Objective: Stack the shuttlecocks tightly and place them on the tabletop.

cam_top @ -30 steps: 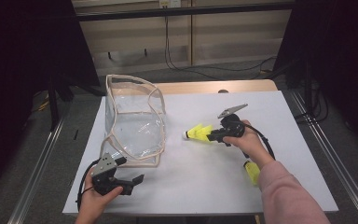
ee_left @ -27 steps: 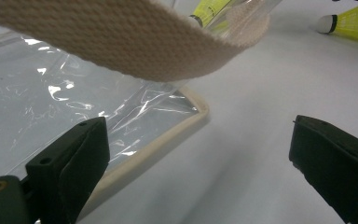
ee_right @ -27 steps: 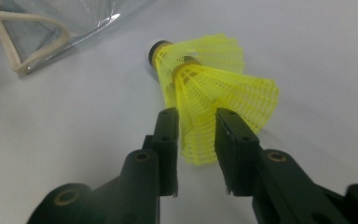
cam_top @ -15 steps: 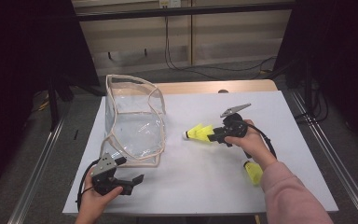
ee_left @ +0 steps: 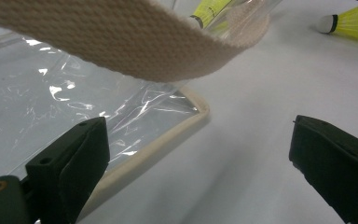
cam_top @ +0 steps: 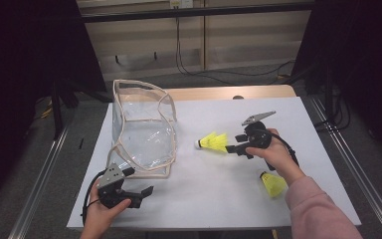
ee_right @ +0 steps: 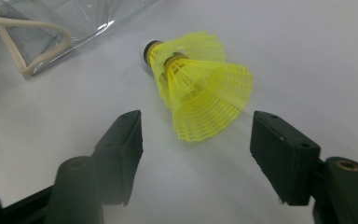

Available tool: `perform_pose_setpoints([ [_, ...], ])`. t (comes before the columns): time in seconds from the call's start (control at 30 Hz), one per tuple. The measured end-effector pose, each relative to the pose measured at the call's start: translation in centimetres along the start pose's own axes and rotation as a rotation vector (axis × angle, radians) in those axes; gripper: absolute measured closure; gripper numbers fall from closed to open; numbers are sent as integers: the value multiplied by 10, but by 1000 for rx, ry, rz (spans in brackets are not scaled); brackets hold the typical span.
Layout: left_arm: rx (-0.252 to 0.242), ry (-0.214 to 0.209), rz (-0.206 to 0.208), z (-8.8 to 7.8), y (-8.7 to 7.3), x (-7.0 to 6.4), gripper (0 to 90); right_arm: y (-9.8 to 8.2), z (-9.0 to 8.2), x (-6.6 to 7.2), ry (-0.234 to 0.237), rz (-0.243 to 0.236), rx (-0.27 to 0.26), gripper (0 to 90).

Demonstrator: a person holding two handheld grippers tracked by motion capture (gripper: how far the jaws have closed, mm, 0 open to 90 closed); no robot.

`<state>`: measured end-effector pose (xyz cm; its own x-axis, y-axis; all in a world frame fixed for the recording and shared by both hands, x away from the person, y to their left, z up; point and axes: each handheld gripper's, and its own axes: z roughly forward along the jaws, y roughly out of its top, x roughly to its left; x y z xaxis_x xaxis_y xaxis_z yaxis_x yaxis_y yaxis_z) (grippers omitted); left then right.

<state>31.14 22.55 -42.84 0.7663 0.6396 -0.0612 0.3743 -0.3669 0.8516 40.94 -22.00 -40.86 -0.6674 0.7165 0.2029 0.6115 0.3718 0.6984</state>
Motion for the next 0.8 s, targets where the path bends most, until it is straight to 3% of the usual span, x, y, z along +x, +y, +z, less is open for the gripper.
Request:
perform_pose_setpoints([
  [0.47, -12, -6, -8, 1, 0, -1, 50, -4, -19, 1, -6, 4, -32, 224],
  [0.8, -7, -2, -2, 0, 0, -1, 50, -8, -30, 3, -15, 13, -53, 201],
])
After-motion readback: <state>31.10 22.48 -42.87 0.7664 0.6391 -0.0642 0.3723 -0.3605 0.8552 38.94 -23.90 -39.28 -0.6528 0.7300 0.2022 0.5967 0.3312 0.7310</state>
